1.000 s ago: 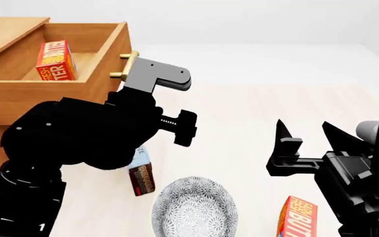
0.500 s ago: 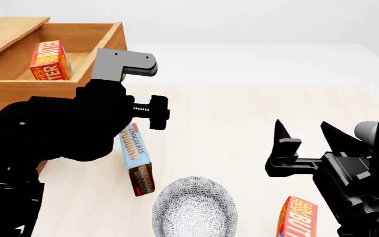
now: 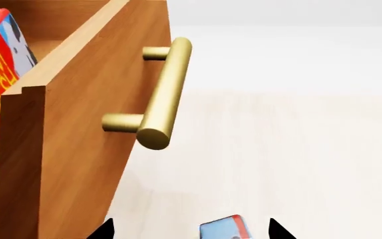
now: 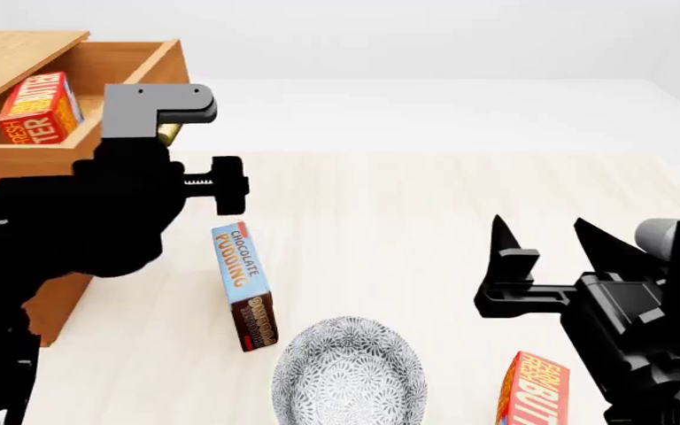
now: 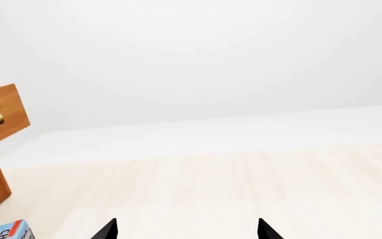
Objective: Put the butter at the front in the top drawer of the cabinet and close it.
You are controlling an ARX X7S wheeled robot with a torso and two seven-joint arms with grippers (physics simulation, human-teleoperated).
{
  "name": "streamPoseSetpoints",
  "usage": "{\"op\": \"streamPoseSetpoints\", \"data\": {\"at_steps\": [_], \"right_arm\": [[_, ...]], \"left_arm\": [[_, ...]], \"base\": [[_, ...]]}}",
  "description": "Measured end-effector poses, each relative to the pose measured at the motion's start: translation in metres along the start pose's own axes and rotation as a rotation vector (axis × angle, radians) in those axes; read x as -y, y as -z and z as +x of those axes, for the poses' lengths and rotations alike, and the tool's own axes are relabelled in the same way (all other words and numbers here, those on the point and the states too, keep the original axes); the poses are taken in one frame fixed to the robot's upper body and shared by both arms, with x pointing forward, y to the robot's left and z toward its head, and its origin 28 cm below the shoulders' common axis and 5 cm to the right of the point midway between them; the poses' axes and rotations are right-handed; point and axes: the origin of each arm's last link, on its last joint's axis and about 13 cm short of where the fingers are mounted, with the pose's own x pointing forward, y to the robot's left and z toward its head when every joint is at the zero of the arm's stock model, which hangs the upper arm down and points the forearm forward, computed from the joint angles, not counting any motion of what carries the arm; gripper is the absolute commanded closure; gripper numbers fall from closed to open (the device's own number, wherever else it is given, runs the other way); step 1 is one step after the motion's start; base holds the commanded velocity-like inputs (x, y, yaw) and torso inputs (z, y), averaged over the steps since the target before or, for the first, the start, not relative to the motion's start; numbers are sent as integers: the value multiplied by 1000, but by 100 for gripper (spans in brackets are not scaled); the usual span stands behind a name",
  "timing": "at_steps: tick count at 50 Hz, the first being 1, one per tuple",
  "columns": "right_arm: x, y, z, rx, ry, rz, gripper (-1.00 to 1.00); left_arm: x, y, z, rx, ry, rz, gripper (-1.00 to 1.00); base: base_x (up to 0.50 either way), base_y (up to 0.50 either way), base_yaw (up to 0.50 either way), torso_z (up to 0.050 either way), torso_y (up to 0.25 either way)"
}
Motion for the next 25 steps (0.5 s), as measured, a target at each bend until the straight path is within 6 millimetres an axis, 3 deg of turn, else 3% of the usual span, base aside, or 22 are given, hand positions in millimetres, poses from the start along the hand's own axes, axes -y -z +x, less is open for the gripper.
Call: {"op": "streamPoseSetpoints", "data": {"at_steps": [25], "right_arm": [[-2,-1,-1,4,-5,0,-100]], "left_arm": [[-51,4,9,-18,-210,-139,-100]], "base": [[0,0,0,0,0]]}}
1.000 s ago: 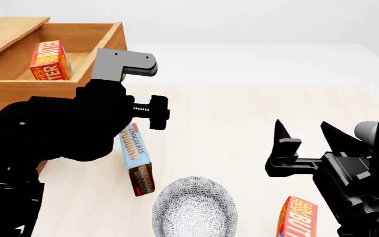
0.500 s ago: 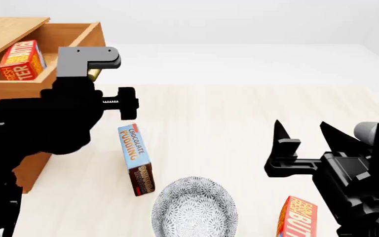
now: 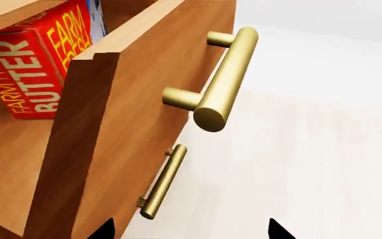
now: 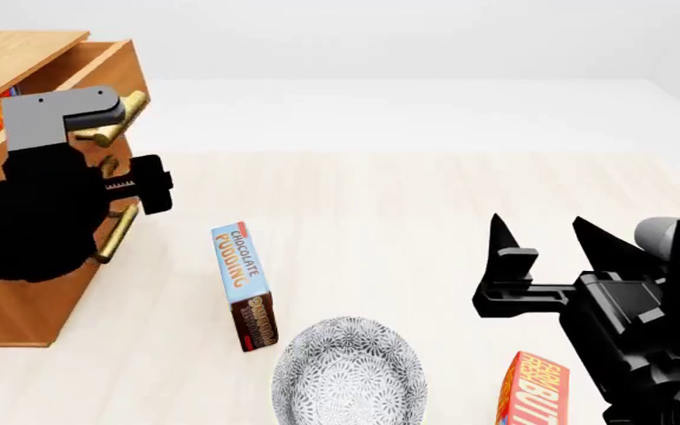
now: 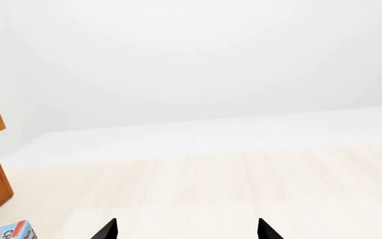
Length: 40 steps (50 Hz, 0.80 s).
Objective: Put the butter at the front in the top drawer of the cabinet and close it.
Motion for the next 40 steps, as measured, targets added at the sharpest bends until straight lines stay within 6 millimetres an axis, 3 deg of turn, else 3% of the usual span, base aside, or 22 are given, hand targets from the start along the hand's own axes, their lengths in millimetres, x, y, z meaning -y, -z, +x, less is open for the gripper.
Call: {"op": "streamPoseSetpoints", "data": {"at_steps": [16,31,40], "right_arm": [[0,0,-1,2,-1,1,-100],[0,0,-3,5,-4,0,-100],[-1,-1,-3,6,-6,-4,-100]], "left_arm": [[-45,-5,4,23,-207,-133,-100],[-53,-4,-4,64,-216,-319,-100],[-67,-6,-12,167,-369,-269,-100]], "base": [[0,0,0,0,0],[-2,1,8,0,2],[0,0,1,0,1]]}}
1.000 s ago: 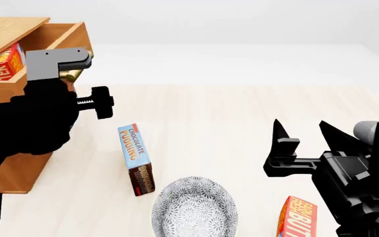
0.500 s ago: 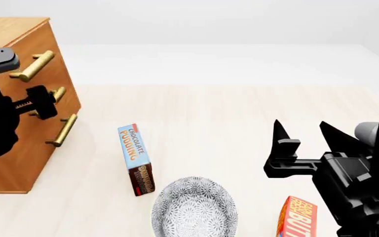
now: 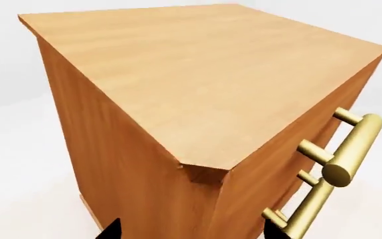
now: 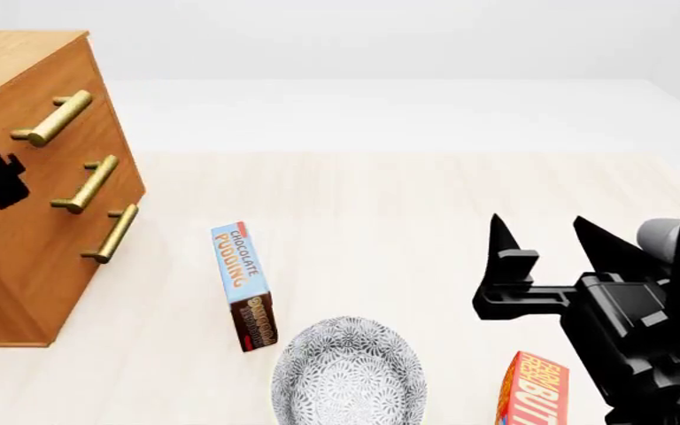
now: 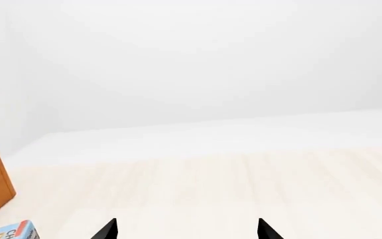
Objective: Put the butter at the front in the top drawer of the cabinet and close it.
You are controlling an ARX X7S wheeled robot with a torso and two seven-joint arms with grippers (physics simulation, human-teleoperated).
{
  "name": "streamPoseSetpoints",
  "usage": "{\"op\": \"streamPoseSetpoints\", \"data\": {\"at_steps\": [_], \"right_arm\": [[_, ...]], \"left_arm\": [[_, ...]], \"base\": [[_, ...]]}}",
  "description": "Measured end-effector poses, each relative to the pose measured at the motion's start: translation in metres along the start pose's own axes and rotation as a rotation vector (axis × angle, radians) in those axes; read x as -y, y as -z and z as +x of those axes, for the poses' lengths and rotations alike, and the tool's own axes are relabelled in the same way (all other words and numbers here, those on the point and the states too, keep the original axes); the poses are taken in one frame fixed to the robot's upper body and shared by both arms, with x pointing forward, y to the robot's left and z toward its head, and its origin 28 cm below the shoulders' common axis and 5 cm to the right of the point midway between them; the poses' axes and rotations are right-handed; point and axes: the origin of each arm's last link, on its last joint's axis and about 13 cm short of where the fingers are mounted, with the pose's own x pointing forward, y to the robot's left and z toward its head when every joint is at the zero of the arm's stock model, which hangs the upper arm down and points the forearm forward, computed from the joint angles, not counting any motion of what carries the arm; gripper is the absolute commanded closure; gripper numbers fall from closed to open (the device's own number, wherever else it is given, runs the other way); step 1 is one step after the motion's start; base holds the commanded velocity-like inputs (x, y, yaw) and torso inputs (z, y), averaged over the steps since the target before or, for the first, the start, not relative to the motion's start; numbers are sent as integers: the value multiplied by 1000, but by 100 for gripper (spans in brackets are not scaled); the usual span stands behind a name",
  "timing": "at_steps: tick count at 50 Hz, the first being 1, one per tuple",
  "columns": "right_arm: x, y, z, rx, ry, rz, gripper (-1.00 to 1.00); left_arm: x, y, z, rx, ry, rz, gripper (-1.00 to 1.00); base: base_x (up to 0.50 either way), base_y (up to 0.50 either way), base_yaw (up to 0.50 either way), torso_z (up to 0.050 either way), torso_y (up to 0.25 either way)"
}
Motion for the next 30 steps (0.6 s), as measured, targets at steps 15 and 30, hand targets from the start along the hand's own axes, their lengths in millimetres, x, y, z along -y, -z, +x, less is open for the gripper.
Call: {"op": "streamPoseSetpoints", "data": {"at_steps": [15,30], "right_arm": [[-2,-1,1,-2,-11,-9,-100],[-4,-2,3,-1,-23,-14,-100]], "left_arm": [[4,-15,-79,291,415,87,-100],[7,13,-108,574,642,205,-100]], "base": [[0,0,0,0,0],[0,0,0,0,0]]}}
